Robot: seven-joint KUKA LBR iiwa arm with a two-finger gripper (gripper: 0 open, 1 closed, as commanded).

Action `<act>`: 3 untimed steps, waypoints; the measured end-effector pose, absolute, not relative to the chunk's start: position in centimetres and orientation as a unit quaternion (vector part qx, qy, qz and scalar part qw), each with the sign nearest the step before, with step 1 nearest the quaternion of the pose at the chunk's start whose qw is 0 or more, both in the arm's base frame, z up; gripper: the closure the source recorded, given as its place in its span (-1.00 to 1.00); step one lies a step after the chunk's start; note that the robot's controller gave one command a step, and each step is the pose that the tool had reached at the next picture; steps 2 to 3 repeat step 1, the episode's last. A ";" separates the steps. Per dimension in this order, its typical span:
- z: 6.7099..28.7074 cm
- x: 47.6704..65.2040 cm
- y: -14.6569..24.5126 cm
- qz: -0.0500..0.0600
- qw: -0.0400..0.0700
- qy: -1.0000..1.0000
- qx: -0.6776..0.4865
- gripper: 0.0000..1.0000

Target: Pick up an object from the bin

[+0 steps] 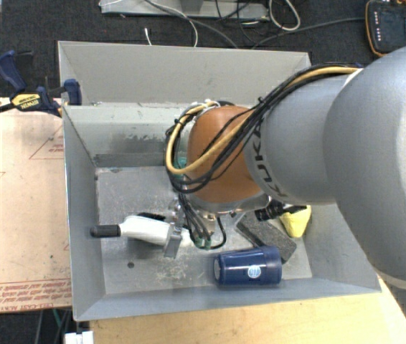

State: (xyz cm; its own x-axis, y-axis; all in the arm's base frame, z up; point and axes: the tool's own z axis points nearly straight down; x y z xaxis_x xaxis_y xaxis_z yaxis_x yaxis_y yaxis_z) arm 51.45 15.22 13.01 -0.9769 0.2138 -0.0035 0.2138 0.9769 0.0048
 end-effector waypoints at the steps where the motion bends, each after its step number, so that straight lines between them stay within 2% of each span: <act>1: 14.3 51.4 15.2 0.002 0.000 0.994 0.107 1.00; 3: 14.3 51.4 15.2 0.002 0.000 0.994 0.107 1.00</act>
Offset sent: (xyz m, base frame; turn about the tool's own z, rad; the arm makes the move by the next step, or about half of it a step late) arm -0.0008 -0.0003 0.0405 -0.0003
